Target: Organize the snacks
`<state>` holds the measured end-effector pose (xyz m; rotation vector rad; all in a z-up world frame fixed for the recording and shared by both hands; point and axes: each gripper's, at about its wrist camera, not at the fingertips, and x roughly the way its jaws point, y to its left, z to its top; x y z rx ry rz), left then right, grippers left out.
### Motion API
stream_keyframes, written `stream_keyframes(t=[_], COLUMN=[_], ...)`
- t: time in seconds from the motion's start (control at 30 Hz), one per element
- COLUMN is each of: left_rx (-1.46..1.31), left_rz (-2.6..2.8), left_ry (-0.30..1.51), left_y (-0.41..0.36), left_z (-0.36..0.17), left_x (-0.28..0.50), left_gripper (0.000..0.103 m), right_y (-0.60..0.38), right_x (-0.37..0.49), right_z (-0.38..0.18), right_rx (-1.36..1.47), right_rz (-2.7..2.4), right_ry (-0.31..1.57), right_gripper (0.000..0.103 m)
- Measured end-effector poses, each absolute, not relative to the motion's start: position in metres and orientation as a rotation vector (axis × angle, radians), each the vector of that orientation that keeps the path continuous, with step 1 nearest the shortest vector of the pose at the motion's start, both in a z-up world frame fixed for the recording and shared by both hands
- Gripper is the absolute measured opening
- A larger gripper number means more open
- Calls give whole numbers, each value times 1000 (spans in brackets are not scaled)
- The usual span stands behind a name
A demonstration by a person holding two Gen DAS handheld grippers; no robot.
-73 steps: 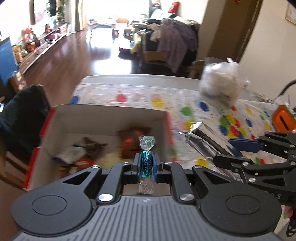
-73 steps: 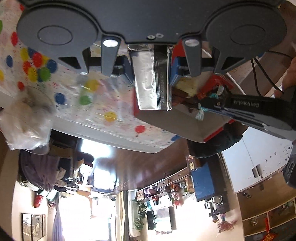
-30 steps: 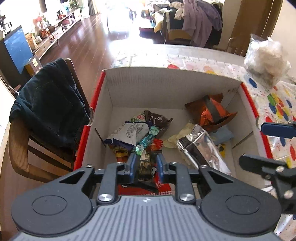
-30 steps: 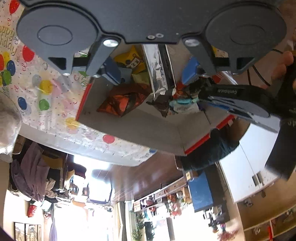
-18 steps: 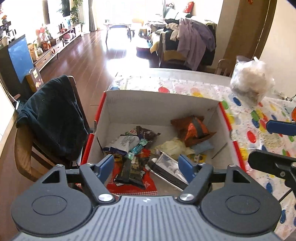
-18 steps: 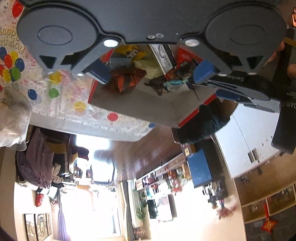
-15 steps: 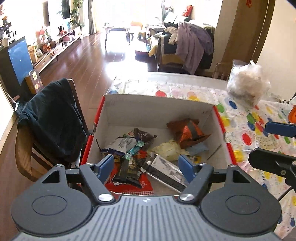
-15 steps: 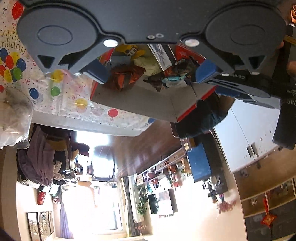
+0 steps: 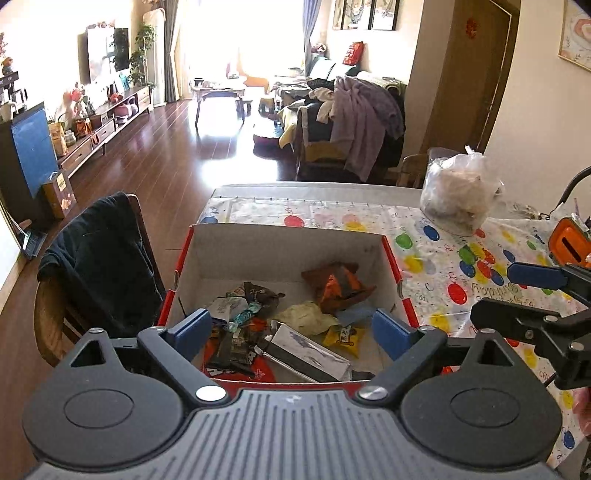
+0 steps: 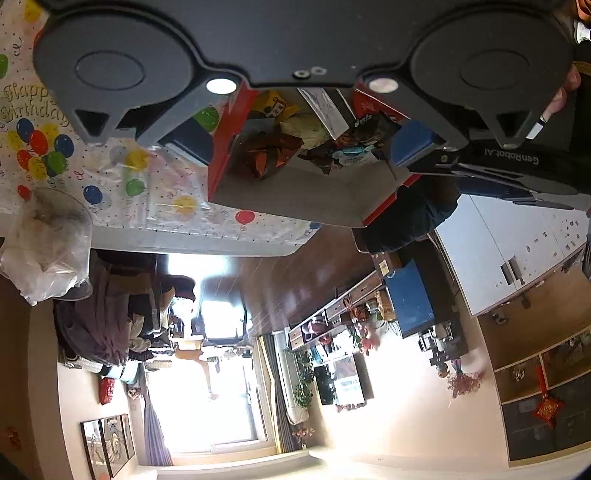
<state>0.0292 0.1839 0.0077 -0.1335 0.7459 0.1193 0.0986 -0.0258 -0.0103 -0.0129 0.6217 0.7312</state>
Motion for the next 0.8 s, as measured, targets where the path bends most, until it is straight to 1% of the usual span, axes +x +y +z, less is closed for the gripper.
stream_keyframes(t=[0.07, 0.27, 0.53, 0.8], left_rx=[-141, -169, -114, -120], left_rz=[119, 129, 148, 155], left_ry=[743, 726, 714, 720], left_y=[183, 180, 165, 165], left_z=[9, 13, 11, 8], left_x=[27, 19, 17, 15], left_gripper=[101, 101, 101, 101], right_y=[-28, -33, -34, -39], right_x=[96, 89, 86, 88], right_z=[-9, -10, -14, -15], right_rx=[-14, -28, -57, -40], right_rz=[728, 710, 701, 712], right_ry=[610, 599, 610, 622], right_gripper=[103, 103, 103, 103])
